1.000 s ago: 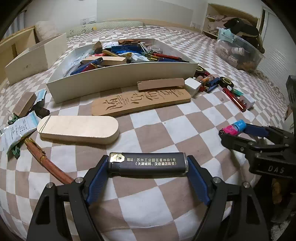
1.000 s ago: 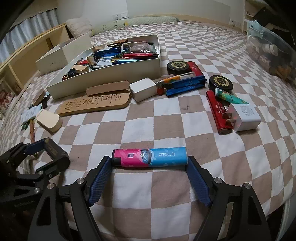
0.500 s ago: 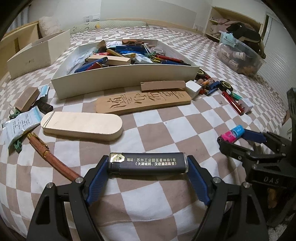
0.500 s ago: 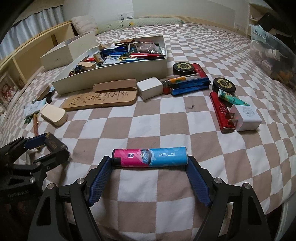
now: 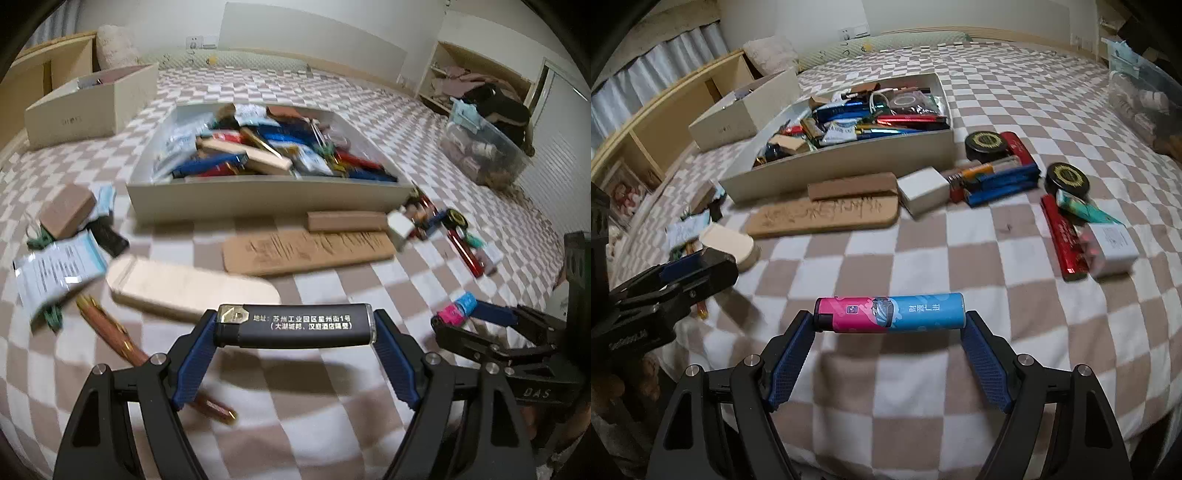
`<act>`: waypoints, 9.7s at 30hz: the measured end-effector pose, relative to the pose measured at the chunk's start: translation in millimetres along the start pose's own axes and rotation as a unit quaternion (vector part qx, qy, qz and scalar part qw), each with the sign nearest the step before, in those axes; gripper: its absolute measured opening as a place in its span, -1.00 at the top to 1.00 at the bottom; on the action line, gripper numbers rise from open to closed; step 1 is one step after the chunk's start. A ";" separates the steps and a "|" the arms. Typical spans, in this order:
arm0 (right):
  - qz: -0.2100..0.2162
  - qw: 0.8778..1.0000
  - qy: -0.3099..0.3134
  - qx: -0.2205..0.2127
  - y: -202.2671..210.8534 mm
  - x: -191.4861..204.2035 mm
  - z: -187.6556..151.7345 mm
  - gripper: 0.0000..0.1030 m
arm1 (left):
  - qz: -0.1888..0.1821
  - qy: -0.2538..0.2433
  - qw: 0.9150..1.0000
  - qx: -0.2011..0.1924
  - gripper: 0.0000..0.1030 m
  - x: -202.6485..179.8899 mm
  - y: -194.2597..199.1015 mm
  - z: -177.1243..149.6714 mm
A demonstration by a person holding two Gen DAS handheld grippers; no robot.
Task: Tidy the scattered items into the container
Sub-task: 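Lower the black lighter into the box with the left gripper while the right lowers the pink-blue lighter, then open the left gripper on the black lighter while the right releases the pink-blue lighter, then withdraw both open grippers from the box back over the scattered items, then reach the left gripper to the white plastic packet while the right reaches the white charger plug, then grasp the white plastic packet with the left gripper while the right grasps the charger plug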
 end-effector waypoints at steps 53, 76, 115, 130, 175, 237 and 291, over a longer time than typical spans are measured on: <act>0.036 0.997 0.016 -0.064 -23.7 -2.3 170.2 -0.58 | 0.092 0.070 0.992 0.051 -0.59 131.3 -135.8 212.0; 0.038 0.999 -0.014 -0.018 -109.6 0.4 300.7 -0.58 | 0.045 0.042 0.998 0.027 -0.86 117.0 -122.5 201.3; -0.035 0.998 0.023 -0.048 -82.1 8.7 287.9 -1.00 | 0.057 0.042 0.997 -0.023 -0.86 109.1 -74.1 215.8; -0.047 0.995 0.046 -0.073 -26.9 20.2 245.1 -1.00 | 0.055 0.022 0.998 -0.035 -0.86 82.3 -33.1 201.4; -0.051 0.993 0.026 -0.103 59.4 3.0 142.1 -1.00 | 0.046 0.000 0.998 -0.045 -0.86 30.1 44.5 120.8; 0.020 0.995 0.024 -0.093 26.5 -10.7 28.2 -1.00 | 0.129 -0.085 0.988 0.019 -0.86 174.7 1.8 26.9; -0.124 0.992 0.007 0.006 4.3 -150.3 35.9 -0.53 | 0.084 0.006 0.996 0.016 -0.30 166.0 2.2 0.5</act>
Point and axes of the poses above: each gripper's, at about its wrist camera, not at the fingertips, and y roughly against the way its jaws point, x to its left, z to its top, the point moved 7 cm from there along -y, roughly the way its jaws point, and after that the axes turned 2 degrees about -y, right-handed, at the moved point
